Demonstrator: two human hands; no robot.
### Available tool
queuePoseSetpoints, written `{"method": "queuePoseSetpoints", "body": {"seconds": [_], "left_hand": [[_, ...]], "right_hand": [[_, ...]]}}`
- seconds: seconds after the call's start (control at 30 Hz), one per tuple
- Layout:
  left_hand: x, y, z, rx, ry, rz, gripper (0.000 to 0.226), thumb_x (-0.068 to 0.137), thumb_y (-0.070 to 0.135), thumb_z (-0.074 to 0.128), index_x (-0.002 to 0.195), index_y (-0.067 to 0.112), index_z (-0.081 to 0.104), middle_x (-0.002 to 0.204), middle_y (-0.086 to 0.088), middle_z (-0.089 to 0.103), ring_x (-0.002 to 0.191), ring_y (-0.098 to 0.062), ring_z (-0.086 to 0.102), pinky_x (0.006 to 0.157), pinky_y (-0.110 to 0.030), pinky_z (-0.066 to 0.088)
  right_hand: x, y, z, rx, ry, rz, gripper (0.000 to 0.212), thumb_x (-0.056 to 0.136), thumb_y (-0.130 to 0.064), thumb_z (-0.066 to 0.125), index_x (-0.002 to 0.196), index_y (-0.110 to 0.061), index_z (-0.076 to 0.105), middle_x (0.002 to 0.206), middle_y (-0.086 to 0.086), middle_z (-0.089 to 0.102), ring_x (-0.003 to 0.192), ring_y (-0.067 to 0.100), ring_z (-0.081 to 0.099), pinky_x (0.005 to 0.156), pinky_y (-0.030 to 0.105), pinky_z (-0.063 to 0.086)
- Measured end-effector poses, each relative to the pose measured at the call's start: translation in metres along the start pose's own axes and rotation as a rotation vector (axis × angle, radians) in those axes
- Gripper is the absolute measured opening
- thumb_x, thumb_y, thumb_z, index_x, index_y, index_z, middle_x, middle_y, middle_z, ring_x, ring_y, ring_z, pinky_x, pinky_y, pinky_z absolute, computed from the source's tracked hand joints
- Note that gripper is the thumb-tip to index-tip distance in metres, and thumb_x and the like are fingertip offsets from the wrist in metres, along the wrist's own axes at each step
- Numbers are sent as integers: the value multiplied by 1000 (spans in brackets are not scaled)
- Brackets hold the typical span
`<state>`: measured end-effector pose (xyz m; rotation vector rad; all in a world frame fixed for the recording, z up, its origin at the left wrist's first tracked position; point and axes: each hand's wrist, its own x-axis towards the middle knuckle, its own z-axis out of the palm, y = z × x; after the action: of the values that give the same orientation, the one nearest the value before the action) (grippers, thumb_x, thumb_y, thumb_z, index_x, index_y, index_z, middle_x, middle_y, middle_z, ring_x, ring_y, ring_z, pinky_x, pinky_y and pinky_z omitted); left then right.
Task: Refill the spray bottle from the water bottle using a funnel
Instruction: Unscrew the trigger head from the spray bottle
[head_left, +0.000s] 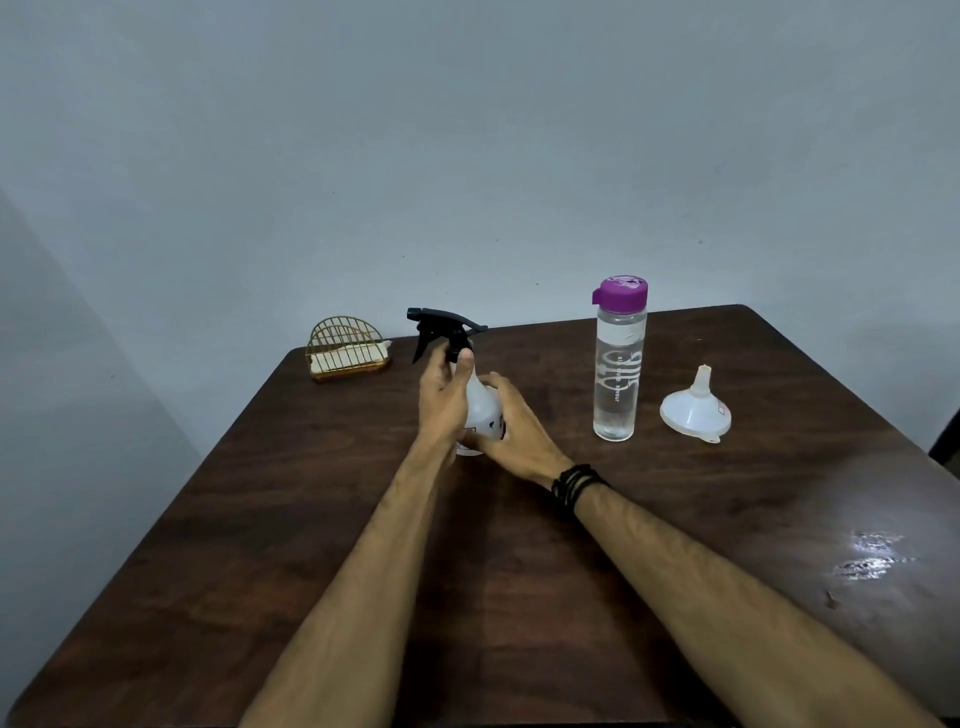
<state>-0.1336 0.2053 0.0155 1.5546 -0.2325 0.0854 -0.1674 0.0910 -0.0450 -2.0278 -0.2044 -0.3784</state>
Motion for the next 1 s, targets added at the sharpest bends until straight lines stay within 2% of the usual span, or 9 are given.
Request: {"method": "queuePoseSetpoints", "body": {"seconds": [0.1,0.27,0.37,0.43,0.57,0.67,0.77,0.87,1.0], "left_hand": [[-1,-3,6,-87,42,6,36,97,28,63,129,12,62,110,8,72,100,-8,68,93,-37,55],[-3,-5,14,-227,161,-56,40,86,21,77,122,9,67,118,-10,72,110,-23,68,97,-39,55],[-6,3,27,-357,303,-102,35,73,12,88,101,15,67,108,-8,73,108,-23,69,97,-36,55],[-9,7,34,-348,316,-87,42,68,15,92,101,14,66,102,-4,72,104,-22,69,93,-34,56],[-15,0,17,-398,201,-96,66,58,4,94,112,9,57,115,-13,69,110,-27,68,92,-40,57],[-14,-7,-17,-626,10,-97,76,62,-11,72,131,10,47,129,-17,62,126,-30,58,96,-38,51],[-8,1,-44,-733,-235,-168,77,71,12,60,146,9,44,135,-11,61,130,-24,54,110,-40,40],[2,14,-46,-648,-288,-245,52,97,35,39,141,10,51,124,-5,68,124,-21,56,112,-42,35],[-1,23,-30,-496,-223,-206,31,104,17,40,110,6,68,103,-4,76,105,-19,66,95,-35,49]], "right_hand": [[3,3,-1,-1,-9,22,76,73,-43,82,131,-35,34,132,-3,50,115,15,57,93,41,56],[0,1,1,-105,39,74,81,73,-41,81,138,-33,33,131,-3,42,109,20,57,87,44,56],[-4,-4,0,-183,66,83,80,72,-47,64,145,-33,33,121,-2,36,107,23,56,83,40,54],[-6,-5,-2,-172,86,103,78,67,-53,56,141,-36,38,116,-3,35,104,21,55,83,42,55],[-4,2,-1,-139,124,95,78,71,-44,79,139,-30,44,119,-2,37,109,21,56,89,39,56],[-3,5,-1,-61,150,83,94,60,-60,82,140,-26,47,126,-3,39,116,17,53,96,32,52],[-3,5,-2,-8,135,61,93,59,-57,82,139,-23,49,132,-3,44,120,15,51,99,33,51],[-3,6,-2,5,131,52,87,65,-44,88,139,-22,49,134,-3,46,121,16,51,100,37,51],[-3,5,-5,6,117,56,86,65,-43,89,138,-23,49,134,-4,47,120,17,52,98,39,51]]}}
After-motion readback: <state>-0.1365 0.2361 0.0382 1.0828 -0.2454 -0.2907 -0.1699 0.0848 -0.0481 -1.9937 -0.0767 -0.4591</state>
